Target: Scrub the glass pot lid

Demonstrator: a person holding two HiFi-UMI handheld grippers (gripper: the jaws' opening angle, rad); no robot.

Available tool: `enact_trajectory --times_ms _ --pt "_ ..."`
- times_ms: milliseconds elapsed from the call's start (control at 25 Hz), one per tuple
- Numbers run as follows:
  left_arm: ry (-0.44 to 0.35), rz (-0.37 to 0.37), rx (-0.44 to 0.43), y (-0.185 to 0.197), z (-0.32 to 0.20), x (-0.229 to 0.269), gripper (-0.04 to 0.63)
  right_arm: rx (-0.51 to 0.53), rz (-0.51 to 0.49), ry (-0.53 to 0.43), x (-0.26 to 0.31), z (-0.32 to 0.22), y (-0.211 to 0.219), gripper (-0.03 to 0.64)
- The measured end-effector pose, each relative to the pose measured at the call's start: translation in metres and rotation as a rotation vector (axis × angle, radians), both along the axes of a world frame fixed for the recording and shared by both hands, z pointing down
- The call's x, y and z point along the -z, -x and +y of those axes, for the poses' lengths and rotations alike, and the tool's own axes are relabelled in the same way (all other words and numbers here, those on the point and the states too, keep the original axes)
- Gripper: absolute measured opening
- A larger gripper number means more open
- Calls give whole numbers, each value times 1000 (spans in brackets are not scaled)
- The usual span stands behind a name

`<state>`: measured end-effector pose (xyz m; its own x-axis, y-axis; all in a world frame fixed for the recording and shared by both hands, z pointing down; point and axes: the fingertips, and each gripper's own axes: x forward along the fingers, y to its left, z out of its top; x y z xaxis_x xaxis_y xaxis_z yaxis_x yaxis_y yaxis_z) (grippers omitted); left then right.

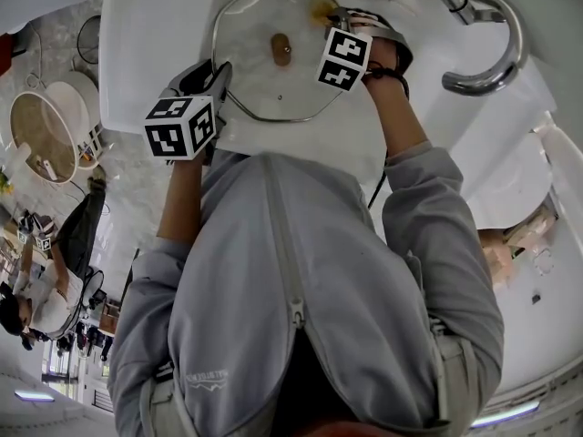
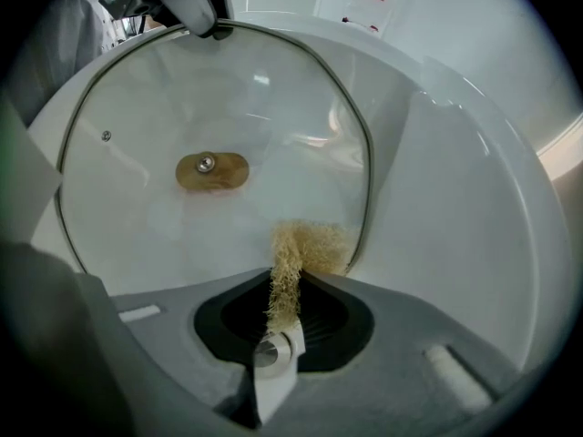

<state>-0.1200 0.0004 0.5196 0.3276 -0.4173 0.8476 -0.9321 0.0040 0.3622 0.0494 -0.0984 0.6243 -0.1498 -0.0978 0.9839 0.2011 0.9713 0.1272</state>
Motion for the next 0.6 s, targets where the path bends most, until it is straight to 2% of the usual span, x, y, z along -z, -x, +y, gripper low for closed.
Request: enact_trajectory --times_ms 200,600 --pt "-1 4 3 0 1 0 109 33 35 90 3 30 -8 48" --pt "-22 19 12 -1 0 0 109 64 88 155 11 90 -34 48"
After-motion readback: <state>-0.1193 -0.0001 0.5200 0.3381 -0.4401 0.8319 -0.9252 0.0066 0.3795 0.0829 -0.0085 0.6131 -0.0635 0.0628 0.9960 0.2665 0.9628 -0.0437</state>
